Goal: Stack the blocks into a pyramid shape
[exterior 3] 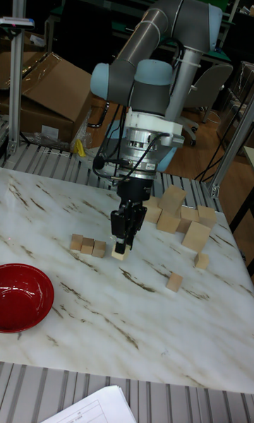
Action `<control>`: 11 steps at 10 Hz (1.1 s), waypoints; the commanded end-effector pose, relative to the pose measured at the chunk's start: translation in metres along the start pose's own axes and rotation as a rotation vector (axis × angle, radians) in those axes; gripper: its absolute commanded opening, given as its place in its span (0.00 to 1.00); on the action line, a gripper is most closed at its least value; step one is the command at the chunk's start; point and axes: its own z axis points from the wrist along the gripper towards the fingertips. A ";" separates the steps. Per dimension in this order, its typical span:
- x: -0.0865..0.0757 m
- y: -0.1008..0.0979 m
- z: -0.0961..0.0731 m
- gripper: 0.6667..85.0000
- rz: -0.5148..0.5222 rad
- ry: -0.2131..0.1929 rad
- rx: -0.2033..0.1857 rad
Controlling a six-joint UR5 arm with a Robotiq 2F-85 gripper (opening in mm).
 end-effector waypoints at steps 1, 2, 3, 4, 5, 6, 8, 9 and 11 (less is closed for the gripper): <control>0.012 0.027 -0.004 0.00 -0.135 0.008 -0.103; 0.032 0.037 -0.005 0.00 -0.231 0.073 -0.154; 0.045 0.044 -0.007 0.00 -0.287 0.115 -0.190; 0.045 0.059 -0.010 0.00 -0.281 0.107 -0.249; 0.055 0.066 -0.014 0.00 -0.297 0.136 -0.284; 0.068 0.058 -0.015 0.00 -0.327 0.187 -0.267; 0.066 0.061 -0.016 0.00 -0.321 0.178 -0.277; 0.068 0.059 -0.017 0.00 -0.330 0.175 -0.277; 0.070 0.056 -0.018 0.00 -0.325 0.183 -0.275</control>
